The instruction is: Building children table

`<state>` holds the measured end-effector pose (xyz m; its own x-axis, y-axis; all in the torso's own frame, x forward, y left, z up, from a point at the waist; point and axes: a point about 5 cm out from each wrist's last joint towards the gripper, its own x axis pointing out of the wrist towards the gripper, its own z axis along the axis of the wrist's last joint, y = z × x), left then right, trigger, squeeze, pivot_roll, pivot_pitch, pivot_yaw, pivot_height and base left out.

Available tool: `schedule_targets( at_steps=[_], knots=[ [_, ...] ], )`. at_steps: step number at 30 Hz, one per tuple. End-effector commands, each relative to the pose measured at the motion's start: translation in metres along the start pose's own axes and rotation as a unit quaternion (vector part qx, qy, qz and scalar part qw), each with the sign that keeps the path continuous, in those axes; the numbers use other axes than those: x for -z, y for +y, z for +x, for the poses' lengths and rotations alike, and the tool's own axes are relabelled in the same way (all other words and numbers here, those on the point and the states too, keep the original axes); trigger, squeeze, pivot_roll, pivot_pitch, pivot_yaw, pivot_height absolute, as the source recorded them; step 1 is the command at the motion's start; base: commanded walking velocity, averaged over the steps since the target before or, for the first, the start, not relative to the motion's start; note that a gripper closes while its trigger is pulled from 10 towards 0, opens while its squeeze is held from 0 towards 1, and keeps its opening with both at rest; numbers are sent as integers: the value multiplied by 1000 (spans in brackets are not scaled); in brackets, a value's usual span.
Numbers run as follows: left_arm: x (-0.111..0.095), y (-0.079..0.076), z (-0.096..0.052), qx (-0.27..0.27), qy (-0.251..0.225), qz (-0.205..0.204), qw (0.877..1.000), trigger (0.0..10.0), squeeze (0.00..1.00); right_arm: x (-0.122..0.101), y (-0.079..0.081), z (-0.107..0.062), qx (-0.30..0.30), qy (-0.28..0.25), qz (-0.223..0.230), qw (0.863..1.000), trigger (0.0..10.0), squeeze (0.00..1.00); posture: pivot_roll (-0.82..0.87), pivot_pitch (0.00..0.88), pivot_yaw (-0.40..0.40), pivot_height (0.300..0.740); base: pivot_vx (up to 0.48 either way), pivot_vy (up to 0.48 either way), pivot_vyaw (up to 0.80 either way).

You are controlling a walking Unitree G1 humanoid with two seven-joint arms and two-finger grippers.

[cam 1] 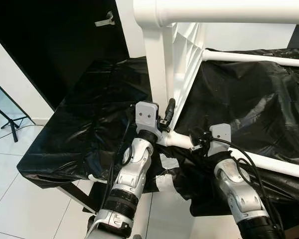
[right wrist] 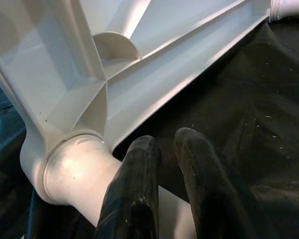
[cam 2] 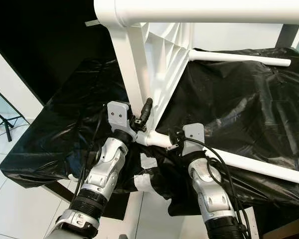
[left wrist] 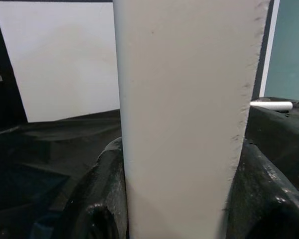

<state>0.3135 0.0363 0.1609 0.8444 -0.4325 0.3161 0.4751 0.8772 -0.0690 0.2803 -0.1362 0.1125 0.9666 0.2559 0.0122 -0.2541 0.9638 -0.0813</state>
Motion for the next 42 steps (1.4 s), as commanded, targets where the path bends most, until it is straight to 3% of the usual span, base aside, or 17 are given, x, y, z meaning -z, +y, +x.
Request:
schedule_targets(
  at_steps=[1,7,14,22,39,40,41,42],
  knots=[
    [16,1,-5,1,40,-1,999,0,0,8,-1,-3,3,25,6,1000,10000,0,60,0,129,740,0,0,0],
    [17,5,-5,-15,44,4,999,0,0,1,-5,0,11,16,0,1000,10000,0,64,0,125,740,0,0,0],
    [23,21,-9,-66,61,20,996,0,0,-5,0,-1,6,16,-1,1000,10000,0,68,0,123,740,0,0,0],
    [37,50,-22,-151,100,56,982,0,0,-10,5,-3,-3,14,2,1000,10000,0,63,0,131,740,0,0,0],
    [53,74,-42,-222,141,63,963,0,0,-13,5,-4,3,18,5,1000,10000,0,66,0,127,740,0,0,0],
    [56,71,-41,-211,146,43,966,1725,0,-15,4,-3,6,19,7,1000,10000,0,67,0,125,740,0,0,0],
    [56,71,-41,-211,146,43,966,1725,0,-15,4,-3,6,19,7,1000,10000,0,67,0,125,740,0,0,0],
    [57,67,-39,-201,148,33,968,6196,0,-15,4,-3,7,19,7,1000,10000,0,68,0,125,740,0,0,0]
  ],
)
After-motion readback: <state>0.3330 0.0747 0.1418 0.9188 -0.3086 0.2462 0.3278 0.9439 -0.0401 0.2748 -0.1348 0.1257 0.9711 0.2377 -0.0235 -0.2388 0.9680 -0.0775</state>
